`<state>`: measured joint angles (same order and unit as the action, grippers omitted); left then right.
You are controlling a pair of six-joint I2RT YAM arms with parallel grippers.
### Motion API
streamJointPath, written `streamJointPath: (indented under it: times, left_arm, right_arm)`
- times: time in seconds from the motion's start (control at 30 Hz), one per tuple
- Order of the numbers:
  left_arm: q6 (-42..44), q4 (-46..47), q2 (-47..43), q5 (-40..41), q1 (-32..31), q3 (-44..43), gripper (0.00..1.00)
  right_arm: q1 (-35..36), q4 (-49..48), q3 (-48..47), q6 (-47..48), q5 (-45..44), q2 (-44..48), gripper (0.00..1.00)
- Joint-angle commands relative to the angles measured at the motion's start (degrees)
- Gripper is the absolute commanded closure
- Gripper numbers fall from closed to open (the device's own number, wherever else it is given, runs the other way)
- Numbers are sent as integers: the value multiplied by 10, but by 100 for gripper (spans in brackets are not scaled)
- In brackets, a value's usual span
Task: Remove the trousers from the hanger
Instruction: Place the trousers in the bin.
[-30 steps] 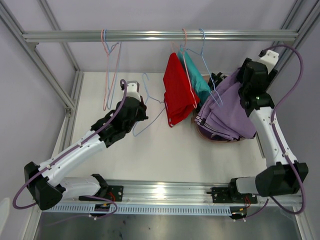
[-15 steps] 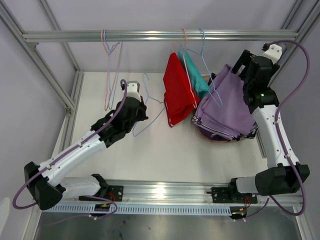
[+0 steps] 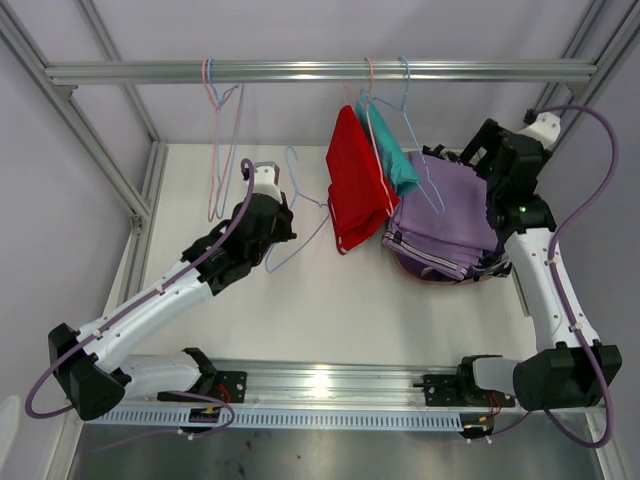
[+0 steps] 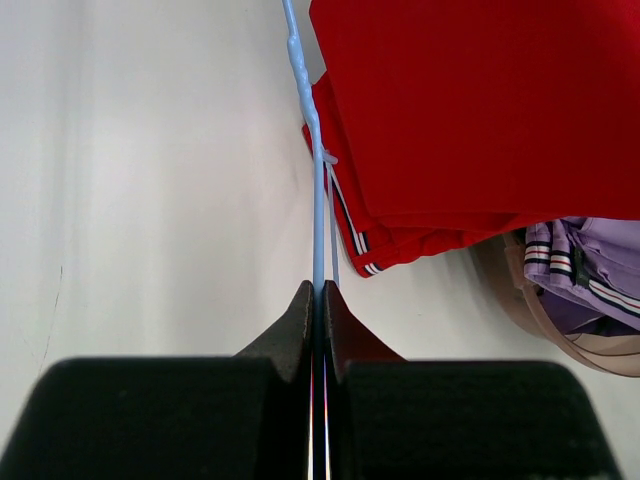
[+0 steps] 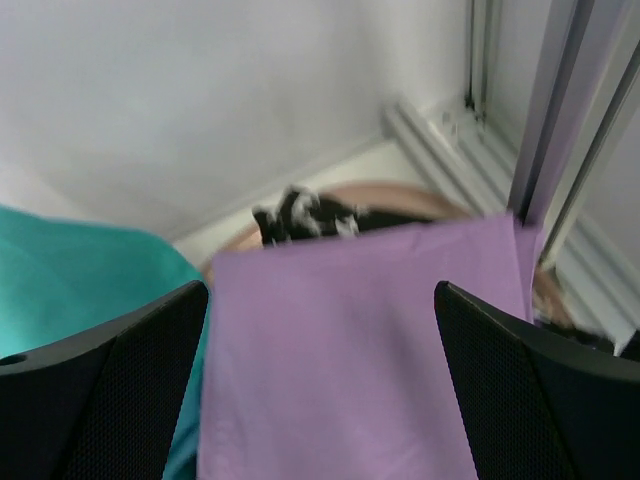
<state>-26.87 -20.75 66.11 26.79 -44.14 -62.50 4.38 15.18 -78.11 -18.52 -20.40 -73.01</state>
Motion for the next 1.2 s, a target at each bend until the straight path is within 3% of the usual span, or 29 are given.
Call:
streamJointPath:
  times: [0.0,0.33,0.5,0.83,1.17]
  left_arm:
    - [6,12,-16,-5,-4,-30,100]
    - [9,12,-19,-2,-4,-29,100]
    - [9,10,-18,-3,-4,-30,100]
    - [17,12,-27,3,-4,-32,100]
    - [60,25,-41,41,-23,-30,100]
  right_arm:
    - [5,-41,71,-31,23,16,1]
    - [34,-99,227,-63,25,-89,0]
    - [34,-68,212,-63,11,-101,1]
    - [34,10,110,-45,12,-14,0]
    - [35,-34,176,-58,71,10,0]
